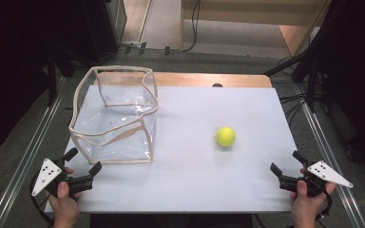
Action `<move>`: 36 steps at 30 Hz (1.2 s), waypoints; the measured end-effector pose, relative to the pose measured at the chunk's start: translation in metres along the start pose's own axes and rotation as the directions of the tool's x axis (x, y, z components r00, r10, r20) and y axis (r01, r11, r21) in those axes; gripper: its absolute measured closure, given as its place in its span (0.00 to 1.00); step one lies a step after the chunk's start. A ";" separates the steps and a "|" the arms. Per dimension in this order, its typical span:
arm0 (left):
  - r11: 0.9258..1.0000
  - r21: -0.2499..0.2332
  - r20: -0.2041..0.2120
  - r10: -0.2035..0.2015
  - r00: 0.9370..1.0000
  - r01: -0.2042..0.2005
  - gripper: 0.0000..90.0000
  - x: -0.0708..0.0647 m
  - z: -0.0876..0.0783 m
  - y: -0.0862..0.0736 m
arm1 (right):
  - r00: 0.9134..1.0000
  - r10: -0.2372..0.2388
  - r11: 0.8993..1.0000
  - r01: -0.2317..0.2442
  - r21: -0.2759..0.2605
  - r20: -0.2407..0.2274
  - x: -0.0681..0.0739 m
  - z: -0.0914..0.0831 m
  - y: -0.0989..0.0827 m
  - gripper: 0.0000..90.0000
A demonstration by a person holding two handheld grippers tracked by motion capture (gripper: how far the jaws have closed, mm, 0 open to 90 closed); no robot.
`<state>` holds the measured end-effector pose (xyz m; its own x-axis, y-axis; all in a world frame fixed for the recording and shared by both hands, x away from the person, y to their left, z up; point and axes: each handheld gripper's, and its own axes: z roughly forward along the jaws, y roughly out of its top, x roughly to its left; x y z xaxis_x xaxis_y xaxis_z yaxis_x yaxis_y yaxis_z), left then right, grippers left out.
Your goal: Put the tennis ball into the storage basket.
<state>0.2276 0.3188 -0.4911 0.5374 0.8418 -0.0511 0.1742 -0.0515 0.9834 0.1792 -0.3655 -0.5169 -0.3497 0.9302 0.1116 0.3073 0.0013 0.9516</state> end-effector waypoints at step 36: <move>1.000 0.013 0.020 0.015 1.000 -0.016 0.00 -0.003 0.002 -0.001 | 0.986 -0.089 0.964 0.121 0.236 -0.142 0.015 0.044 0.052 0.00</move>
<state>0.2275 0.3158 -0.4923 0.5564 0.8300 -0.0395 0.1764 -0.0715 0.9817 0.2294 -0.3355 -0.4780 -0.4981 0.8646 0.0660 0.4625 0.2006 0.8636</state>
